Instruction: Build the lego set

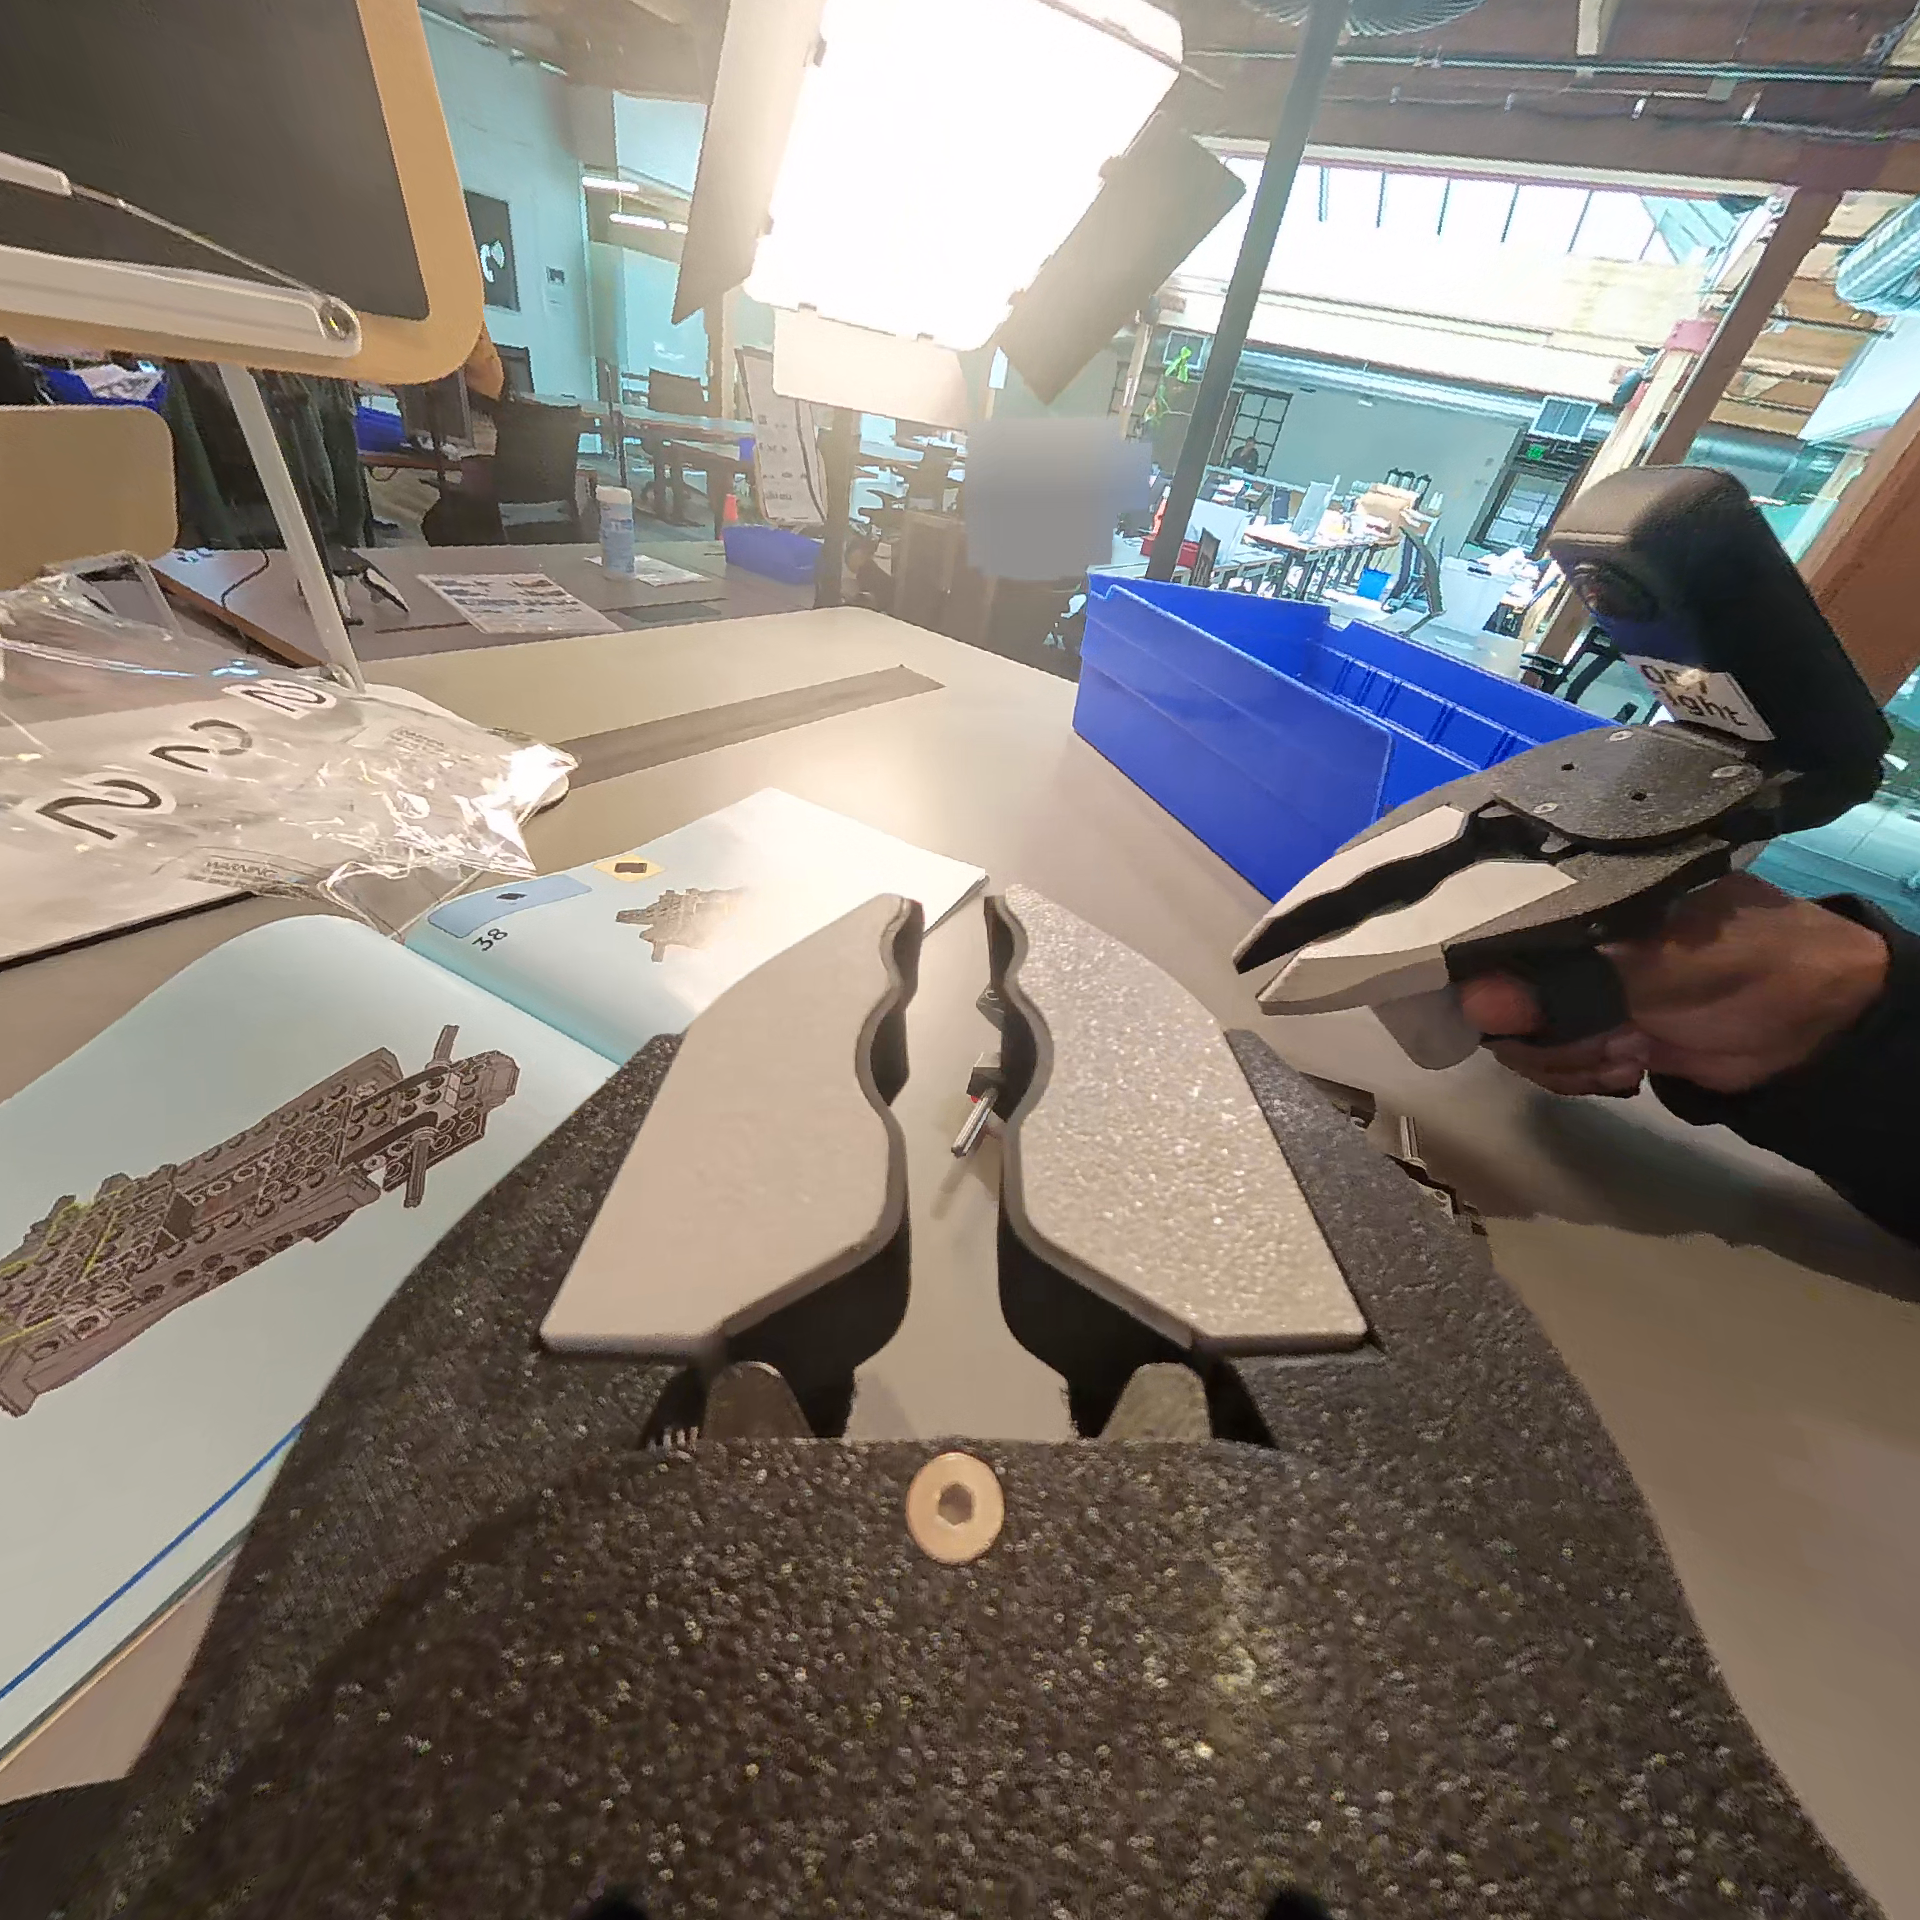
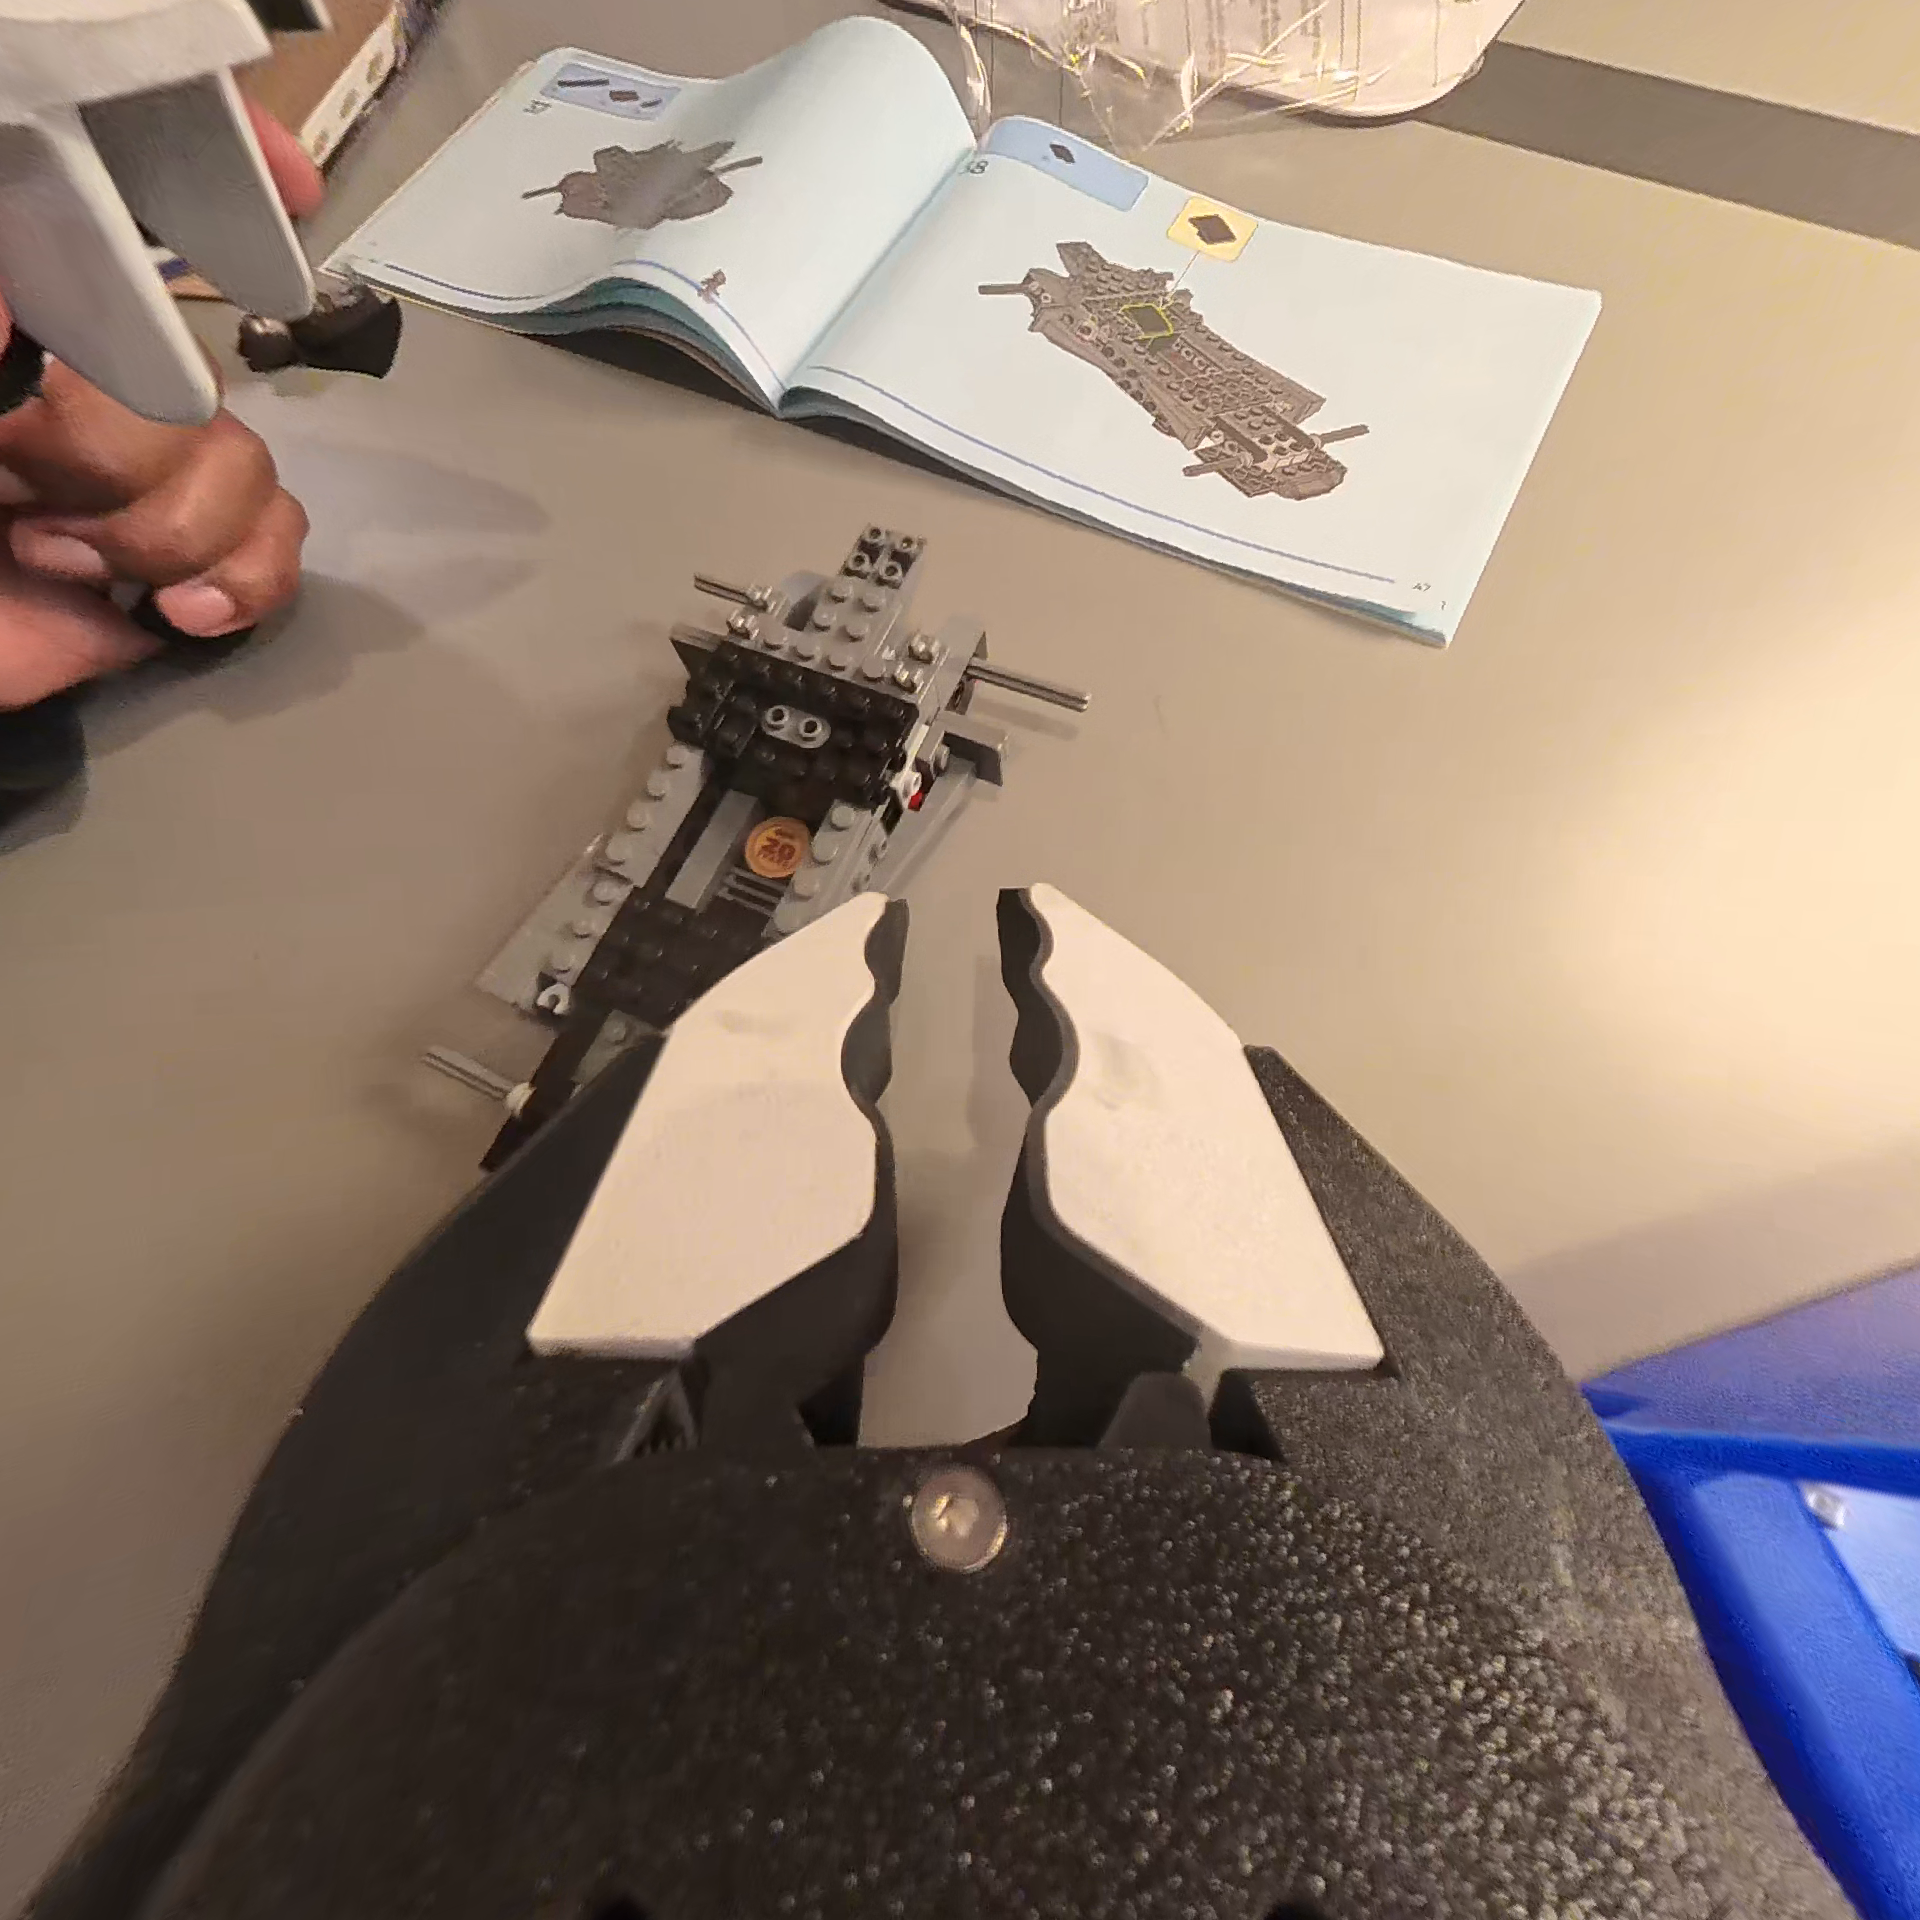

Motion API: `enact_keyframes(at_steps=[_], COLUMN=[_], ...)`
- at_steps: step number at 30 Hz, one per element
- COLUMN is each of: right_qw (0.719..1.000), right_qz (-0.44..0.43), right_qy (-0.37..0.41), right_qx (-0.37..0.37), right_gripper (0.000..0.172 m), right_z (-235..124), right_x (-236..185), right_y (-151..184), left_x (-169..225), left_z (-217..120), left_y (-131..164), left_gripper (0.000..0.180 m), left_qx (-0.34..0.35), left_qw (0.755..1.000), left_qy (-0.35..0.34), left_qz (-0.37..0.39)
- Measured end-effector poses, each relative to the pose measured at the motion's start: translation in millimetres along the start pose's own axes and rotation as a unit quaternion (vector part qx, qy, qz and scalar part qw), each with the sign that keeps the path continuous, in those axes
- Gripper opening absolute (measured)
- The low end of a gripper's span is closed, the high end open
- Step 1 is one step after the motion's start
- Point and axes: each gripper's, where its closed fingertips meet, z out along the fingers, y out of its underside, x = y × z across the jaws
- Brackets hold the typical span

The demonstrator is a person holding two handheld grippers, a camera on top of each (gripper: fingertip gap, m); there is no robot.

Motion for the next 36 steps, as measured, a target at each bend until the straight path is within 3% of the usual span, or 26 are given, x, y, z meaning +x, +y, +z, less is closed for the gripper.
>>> enact_keyframes(at_steps=[6, 17, 29, 36], right_qw=[1.0, 0.999, 0.998, 0.998], right_qz=[-0.012, -0.009, 0.002, 0.011], right_qy=[0.004, -0.002, -0.01, -0.016], right_qx=[-0.011, -0.048, -0.065, -0.066], right_gripper=[0.018, 0.02, 0.02, 0.02], right_z=[18, 32, 35, 35], right_x=[13, 19, 17, 17], right_y=[-10, 4, 8, 8], left_x=[-5, -15, -8, 0], left_z=[-1, 9, 14, 21], left_y=[1, 8, 13, 25], left_gripper=[0.005, 0.0, 0.0, 0.0], left_qx=[-0.002, -0.025, -0.049, -0.099], left_qw=[1.0, 0.996, 0.997, 0.995], left_qy=[0.002, 0.016, 0.021, 0.013], left_qz=[-0.025, -0.087, -0.057, -0.012])
